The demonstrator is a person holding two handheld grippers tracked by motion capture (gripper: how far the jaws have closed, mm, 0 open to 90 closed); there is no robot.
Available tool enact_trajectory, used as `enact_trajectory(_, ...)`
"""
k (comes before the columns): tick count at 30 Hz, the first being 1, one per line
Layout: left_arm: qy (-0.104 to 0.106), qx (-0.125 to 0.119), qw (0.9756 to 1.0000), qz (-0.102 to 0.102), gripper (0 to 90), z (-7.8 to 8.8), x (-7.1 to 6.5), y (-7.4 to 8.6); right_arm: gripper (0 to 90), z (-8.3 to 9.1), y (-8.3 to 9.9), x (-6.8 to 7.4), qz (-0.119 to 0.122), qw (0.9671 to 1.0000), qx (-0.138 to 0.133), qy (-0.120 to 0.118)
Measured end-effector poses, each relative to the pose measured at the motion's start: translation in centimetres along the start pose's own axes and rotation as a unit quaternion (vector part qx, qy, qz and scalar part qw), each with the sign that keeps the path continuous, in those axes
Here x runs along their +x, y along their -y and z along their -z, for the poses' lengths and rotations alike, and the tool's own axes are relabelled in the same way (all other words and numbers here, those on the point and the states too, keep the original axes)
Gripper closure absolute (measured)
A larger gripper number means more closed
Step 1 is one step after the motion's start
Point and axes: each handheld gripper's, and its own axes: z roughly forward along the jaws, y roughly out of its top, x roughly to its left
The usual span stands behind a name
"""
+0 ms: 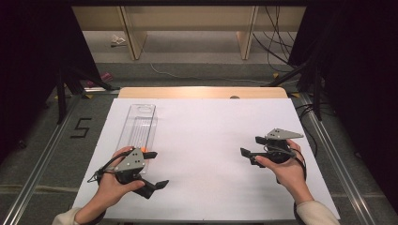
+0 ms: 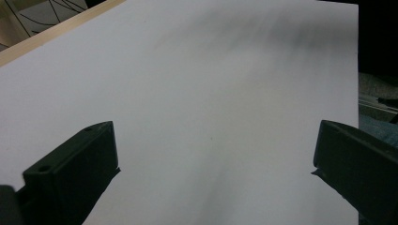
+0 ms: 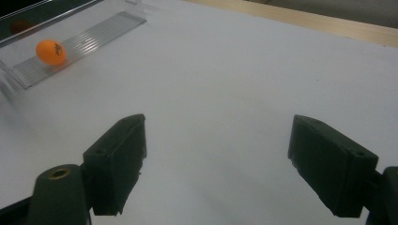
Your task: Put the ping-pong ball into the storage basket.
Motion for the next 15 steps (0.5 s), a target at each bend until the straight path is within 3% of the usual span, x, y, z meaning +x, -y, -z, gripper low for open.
enact_trajectory(15,0.0,0.0,1.0,0.0,0.0,0.0,0.13,-0.03,21.5,-0.01,0.08,0.13,0.003,1.0,0.002,0.0)
